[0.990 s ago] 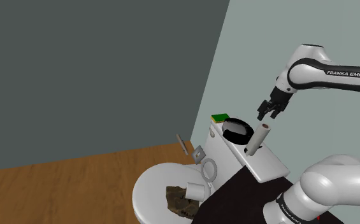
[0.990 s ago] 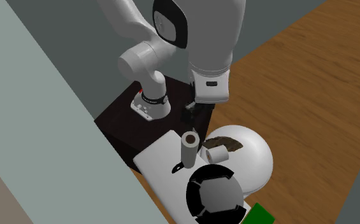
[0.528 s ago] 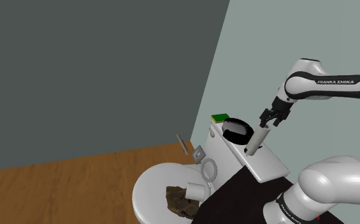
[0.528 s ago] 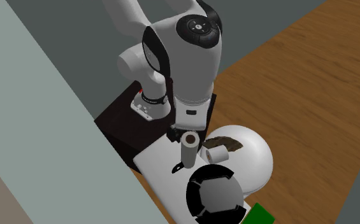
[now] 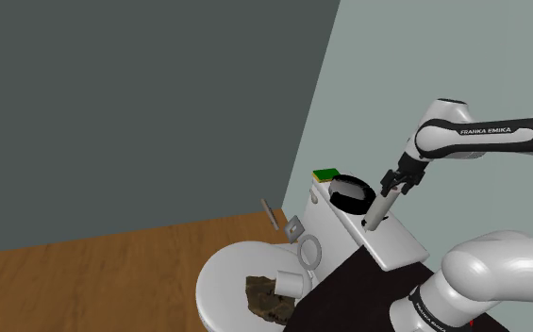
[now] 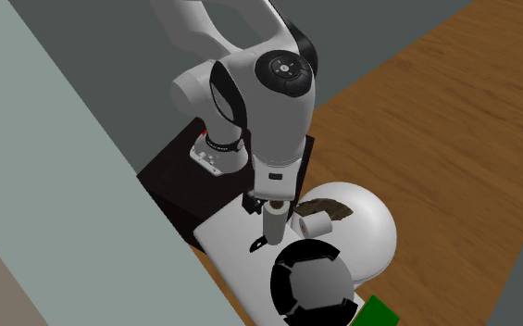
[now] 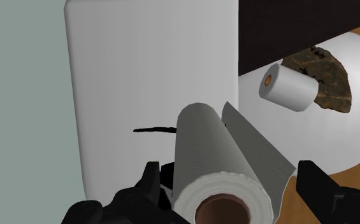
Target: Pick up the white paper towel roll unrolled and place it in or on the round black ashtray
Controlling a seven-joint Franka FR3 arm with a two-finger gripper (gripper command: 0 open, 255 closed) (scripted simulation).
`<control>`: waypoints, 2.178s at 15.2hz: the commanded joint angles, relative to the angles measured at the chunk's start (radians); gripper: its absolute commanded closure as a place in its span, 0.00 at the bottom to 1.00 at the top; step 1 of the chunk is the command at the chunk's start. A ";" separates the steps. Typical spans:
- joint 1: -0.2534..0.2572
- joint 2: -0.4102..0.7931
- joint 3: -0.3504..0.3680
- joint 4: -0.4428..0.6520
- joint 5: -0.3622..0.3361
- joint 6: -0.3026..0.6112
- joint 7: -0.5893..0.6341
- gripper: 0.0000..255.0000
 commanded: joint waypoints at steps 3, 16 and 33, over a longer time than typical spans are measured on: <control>0.000 0.001 -0.001 -0.002 0.000 0.004 0.000 0.00; 0.000 -0.007 0.002 0.007 0.001 -0.013 0.000 1.00; 0.009 -0.089 0.044 0.188 0.032 -0.276 0.002 1.00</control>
